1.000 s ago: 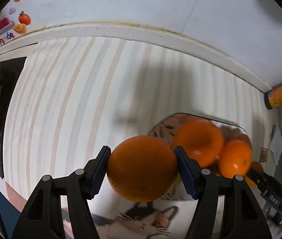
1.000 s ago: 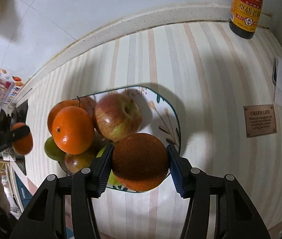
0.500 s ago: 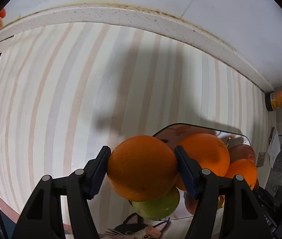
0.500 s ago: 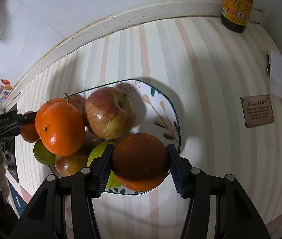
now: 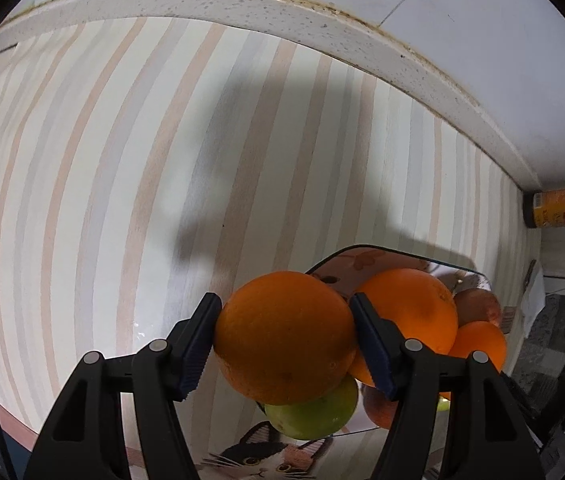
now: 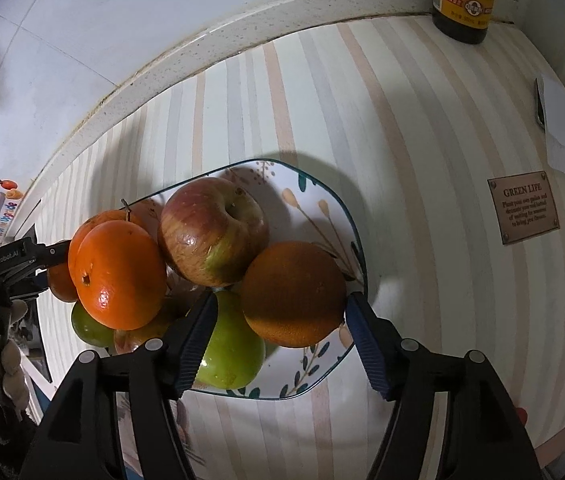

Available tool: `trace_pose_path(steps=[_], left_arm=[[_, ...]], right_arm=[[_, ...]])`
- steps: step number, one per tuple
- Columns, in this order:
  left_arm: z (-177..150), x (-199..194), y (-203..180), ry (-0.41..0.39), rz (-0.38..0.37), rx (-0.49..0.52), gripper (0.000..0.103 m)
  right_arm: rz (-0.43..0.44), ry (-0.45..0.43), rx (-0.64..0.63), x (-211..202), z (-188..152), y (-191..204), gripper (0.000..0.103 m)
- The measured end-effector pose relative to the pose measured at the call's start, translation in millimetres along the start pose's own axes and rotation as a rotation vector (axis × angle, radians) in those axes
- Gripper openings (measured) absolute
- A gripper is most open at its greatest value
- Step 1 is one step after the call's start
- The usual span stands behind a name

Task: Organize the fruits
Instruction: 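Carry both oranges onto the plate and open both tools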

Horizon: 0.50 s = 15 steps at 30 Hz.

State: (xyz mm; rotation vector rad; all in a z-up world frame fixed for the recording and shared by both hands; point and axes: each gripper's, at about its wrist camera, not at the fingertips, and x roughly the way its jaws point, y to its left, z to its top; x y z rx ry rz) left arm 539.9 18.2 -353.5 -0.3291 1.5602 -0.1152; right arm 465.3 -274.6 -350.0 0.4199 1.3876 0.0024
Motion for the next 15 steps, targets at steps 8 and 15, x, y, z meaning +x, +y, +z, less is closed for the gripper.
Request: trace_pose_path(steps=[8, 15], left_arm=[[-3.1, -7.7, 8.2, 0.010, -0.080, -0.051, 0.070], [-13.3, -27.1, 0.9, -0.058, -0.048, -0.022, 0.070]], right_arm=[[0.013, -0.013, -0.005, -6.4, 2.2, 1.7, 0.070], [-0.005, -0.038, -0.039, -15.6, 3.3, 6.4, 0.083]])
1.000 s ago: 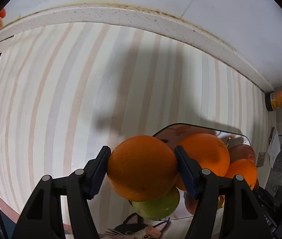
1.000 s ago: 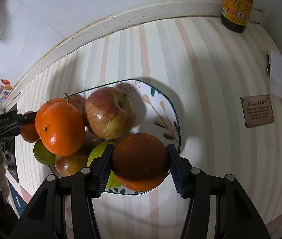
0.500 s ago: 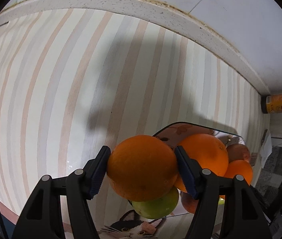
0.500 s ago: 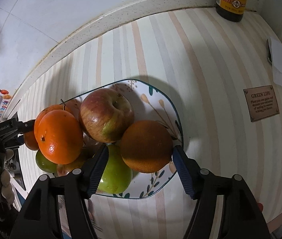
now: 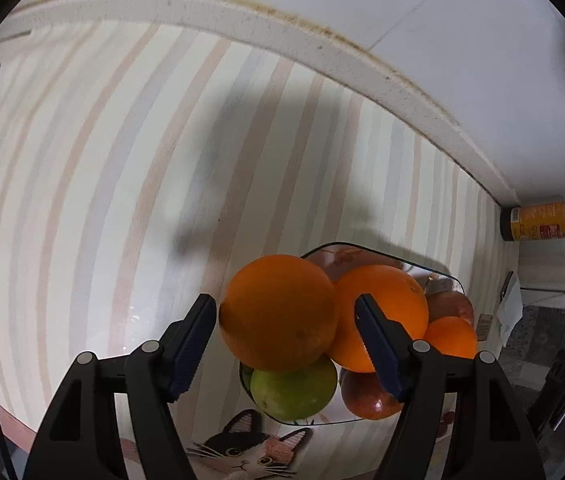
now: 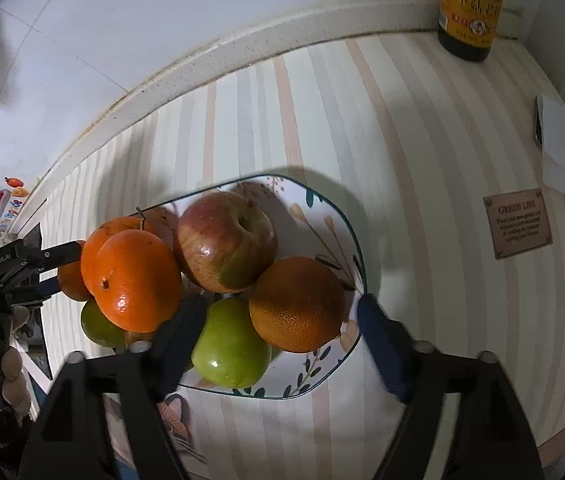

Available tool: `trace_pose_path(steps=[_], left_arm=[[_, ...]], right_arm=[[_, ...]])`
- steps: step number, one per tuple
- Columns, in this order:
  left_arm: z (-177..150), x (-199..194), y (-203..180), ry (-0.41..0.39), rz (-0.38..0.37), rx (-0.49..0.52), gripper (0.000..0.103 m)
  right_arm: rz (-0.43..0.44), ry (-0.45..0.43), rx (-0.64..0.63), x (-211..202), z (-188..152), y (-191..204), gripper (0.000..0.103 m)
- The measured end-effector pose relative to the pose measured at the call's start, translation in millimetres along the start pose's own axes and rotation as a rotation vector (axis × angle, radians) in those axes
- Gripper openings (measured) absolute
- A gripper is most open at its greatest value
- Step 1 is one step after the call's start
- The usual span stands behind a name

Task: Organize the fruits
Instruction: 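Carry both oranges onto the plate and open both tools, then lift both tools back from the plate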

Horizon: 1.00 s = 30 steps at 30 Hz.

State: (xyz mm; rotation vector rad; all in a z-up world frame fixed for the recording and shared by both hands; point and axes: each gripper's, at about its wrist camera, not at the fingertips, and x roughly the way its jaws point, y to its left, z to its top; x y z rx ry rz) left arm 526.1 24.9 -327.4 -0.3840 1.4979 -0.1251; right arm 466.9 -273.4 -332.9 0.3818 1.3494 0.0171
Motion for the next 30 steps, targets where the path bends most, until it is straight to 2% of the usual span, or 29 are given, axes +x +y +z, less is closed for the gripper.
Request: trace_pose_path(steps=[4, 5, 7, 8, 9, 11, 12, 17, 24, 30], left_arm=[[-6.7, -11.0, -5.8, -0.037, 0.027, 0.029, 0.070], [-9.3, -14.8, -7.3, -0.049, 0.038, 0.038, 0.070], [-18.3, -25.7, -12.3, -0.088, 0.057, 0.059, 0.070], [-23.5, -30.2, -15.3, -0.109, 0.081, 0.069, 0.071], [-28.5, -33.6, -17.9, -0.127, 0.101, 0.081, 0.074], [-42.9, -40.7, -23.4, -0.162, 0.141, 0.110, 0.095], [-52.9, -44.7, -27.2, -0.181, 0.166, 0.124, 0.098], [-97.7, -62.7, -45.2, -0.236, 0.209, 0.184, 0.099], [-154.8, -100.9, -70.5, -0.316, 0.210, 0.252, 0.099], [-190.9, -145.5, -77.9, -0.397, 0.202, 0.270, 0.099]], right_arm=[[-0.004, -0.009, -0.010, -6.3, -2.6, -0.5, 0.083], [-0.008, -0.012, -0.013, -8.2, -3.4, -0.2, 0.085], [-0.027, -0.025, -0.021, -14.4, -6.0, 1.6, 0.095], [-0.041, -0.030, -0.031, -17.7, -7.6, 3.1, 0.095], [-0.059, -0.036, -0.044, -21.3, -9.9, 5.9, 0.095], [-0.079, -0.051, -0.065, -29.3, -15.2, 10.3, 0.095], [-0.085, -0.060, -0.078, -34.9, -19.0, 13.3, 0.095], [-0.134, -0.110, -0.138, -68.2, -41.5, 25.7, 0.096], [-0.121, -0.206, -0.197, -131.5, -81.8, 41.9, 0.096], [-0.123, -0.300, -0.235, -187.8, -118.6, 53.1, 0.096]])
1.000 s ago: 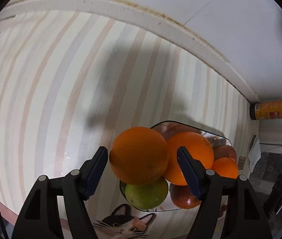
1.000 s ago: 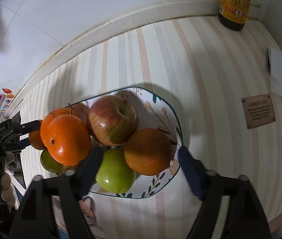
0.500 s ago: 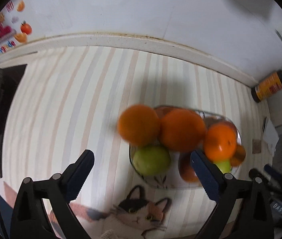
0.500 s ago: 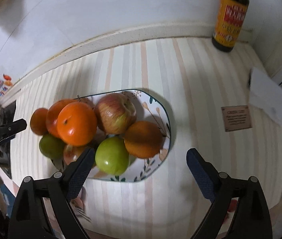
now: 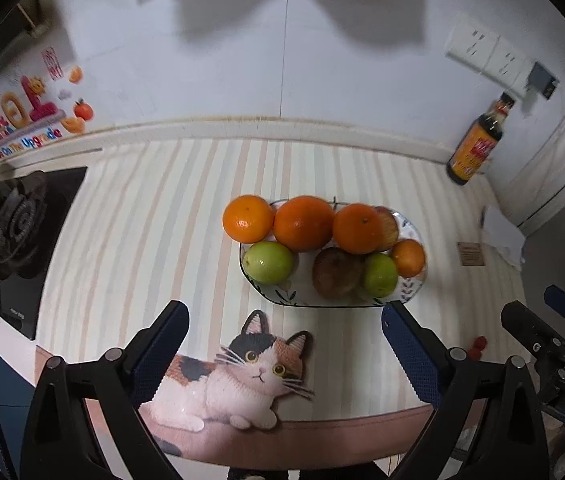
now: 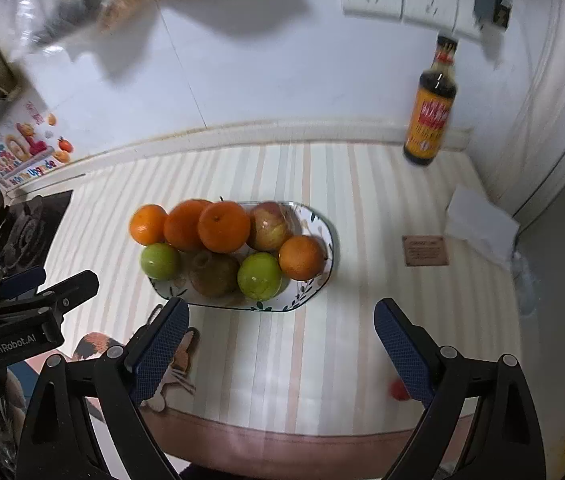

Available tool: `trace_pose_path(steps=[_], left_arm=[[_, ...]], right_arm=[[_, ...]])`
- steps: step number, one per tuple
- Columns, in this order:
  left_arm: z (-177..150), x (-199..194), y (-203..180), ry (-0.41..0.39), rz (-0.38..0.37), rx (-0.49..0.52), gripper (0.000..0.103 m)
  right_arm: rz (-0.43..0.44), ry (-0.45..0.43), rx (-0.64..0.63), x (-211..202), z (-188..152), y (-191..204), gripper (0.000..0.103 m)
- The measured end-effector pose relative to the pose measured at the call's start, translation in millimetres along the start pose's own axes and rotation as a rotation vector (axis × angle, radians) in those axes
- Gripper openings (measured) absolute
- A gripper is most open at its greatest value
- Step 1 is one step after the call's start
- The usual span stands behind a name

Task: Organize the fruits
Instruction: 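Lift both tools back from the plate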

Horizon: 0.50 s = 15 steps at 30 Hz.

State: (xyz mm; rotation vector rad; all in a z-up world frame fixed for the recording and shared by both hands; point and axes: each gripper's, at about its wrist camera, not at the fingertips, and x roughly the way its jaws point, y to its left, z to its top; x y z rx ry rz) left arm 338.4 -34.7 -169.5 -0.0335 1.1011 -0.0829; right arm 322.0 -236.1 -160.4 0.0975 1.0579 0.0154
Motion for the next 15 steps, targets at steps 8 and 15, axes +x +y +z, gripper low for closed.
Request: trace_pose_path(steps=[8, 15], left_arm=[[-16.5, -78.5, -4.3, -0.139, 0.043, 0.021, 0.099], [-31.2, -115.7, -5.9, -0.169, 0.017, 0.031, 0.099]], right_arm=[[-0.001, -0.108, -0.012, -79.4, -14.7, 9.4, 0.096], [0.005, -0.150, -0.025, -128.4, -28.3, 18.5, 0.096]])
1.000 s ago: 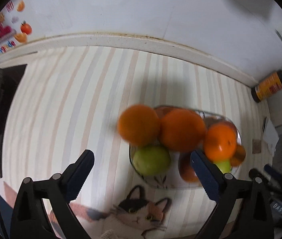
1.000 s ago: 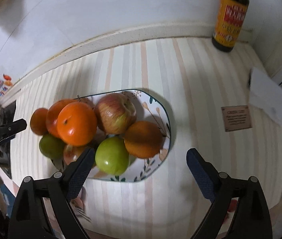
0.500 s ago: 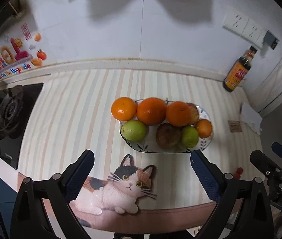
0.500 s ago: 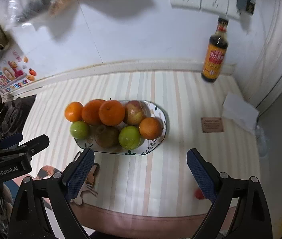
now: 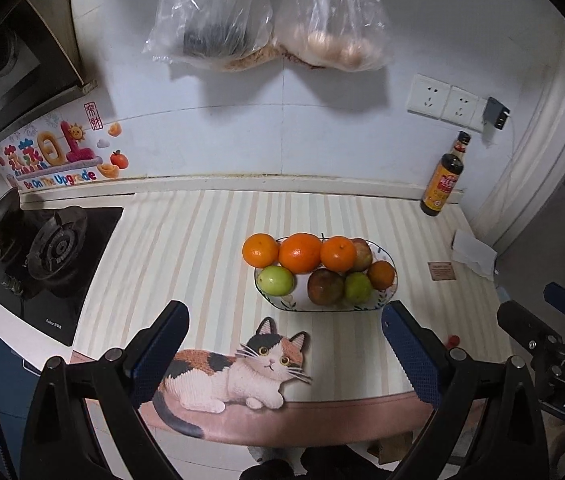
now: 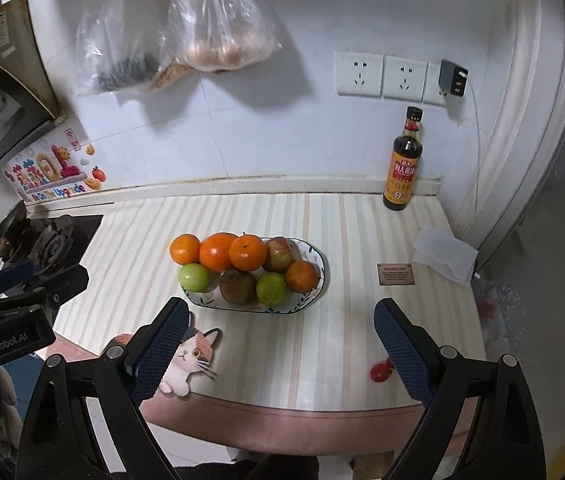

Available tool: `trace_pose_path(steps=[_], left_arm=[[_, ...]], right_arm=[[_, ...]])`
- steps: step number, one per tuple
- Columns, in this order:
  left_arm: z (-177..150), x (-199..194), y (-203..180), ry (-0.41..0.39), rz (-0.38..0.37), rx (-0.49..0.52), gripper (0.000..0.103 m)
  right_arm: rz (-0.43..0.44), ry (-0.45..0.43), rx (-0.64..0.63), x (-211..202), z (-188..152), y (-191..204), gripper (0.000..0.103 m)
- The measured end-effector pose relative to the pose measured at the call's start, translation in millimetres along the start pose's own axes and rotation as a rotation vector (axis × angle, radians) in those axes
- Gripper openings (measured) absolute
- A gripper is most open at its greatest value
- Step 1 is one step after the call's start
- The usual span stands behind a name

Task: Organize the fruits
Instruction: 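Lift both tools back from the plate, then grasp a red cherry tomato with the right tool while the left tool grasps the other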

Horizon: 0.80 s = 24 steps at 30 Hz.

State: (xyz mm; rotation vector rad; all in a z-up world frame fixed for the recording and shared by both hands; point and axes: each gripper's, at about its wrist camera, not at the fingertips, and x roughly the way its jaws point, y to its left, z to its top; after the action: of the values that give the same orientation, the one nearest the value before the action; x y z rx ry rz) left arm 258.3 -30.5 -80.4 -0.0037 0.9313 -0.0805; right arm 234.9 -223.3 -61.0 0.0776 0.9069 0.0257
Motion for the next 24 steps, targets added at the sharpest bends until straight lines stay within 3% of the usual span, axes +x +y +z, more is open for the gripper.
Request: trace_pose_path(steps=[11, 21, 24], left_arm=[[-15.4, -28.8, -4.4, -0.001, -0.024, -0.003, 0.099], [-19.5, -34.2, -10.0, -0.012, -0.009, 0.001, 0.099], [-18.9, -33.5, -12.1, -0.011, -0.003, -0.001, 0.099]], right_arm=[[-0.005, -0.043, -0.003, -45.3, -4.9, 5.9, 0.096], [0.023, -0.018, 0.039, -42.5, -8.4, -2.9, 0.096], [0.043, -0.033, 0.075, -41.5, -8.0, -12.6, 0.100]])
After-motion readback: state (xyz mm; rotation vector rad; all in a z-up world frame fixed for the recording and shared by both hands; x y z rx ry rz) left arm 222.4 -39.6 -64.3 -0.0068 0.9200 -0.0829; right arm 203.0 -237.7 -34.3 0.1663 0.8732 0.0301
